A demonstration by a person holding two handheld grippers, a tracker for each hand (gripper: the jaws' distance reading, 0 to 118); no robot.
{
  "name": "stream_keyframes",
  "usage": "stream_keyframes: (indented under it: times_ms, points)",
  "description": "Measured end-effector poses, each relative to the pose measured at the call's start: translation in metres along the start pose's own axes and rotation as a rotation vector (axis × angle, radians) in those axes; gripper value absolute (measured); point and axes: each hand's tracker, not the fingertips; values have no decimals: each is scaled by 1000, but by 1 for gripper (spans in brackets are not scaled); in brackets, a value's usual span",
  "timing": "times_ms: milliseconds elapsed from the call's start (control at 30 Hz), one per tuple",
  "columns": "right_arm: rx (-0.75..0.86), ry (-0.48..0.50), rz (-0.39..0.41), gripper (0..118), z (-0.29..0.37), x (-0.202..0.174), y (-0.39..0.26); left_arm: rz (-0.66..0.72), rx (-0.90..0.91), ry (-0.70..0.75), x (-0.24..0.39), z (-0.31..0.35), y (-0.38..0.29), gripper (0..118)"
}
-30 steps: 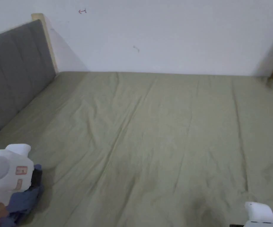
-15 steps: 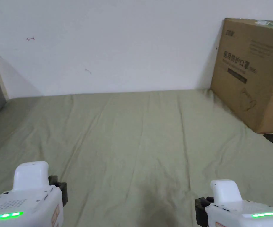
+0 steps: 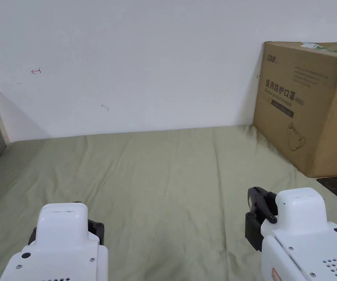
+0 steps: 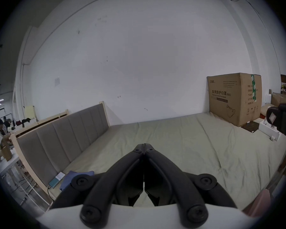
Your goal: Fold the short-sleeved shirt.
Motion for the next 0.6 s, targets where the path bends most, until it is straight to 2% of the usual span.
stream_keyframes:
  times_ms: [67,233,267,300,333,367,400,467,500,600]
  points:
    - [17,1,16,3,0,-1,1,19,6,-21,-1,4,2,0]
    - [-24,2,-24,5,-6,0,-3,60,10,-47,-3,4,4,0]
    - [-33,-8,-25,9,-7,-1,-4,59,12,-53,-2,3,5,0]
    - [-36,-9,-23,20,-7,-2,-5,58,13,-56,-3,4,5,0]
    - [-41,-9,-19,38,-7,-1,-6,60,20,-68,-4,5,4,6]
    - [-51,-11,-14,71,-7,-1,-6,67,23,-85,-5,5,3,23]
    - [-58,-13,-10,90,-8,-1,-7,72,23,-91,-5,5,3,45]
    - [-64,-16,-12,105,-10,-1,-9,80,4,-103,-6,3,3,105]
    - [-62,-14,-20,108,-9,-1,-10,83,-12,-107,-5,1,3,117]
    - [-62,-7,-22,112,-9,-2,-9,97,4,-115,-6,4,0,118]
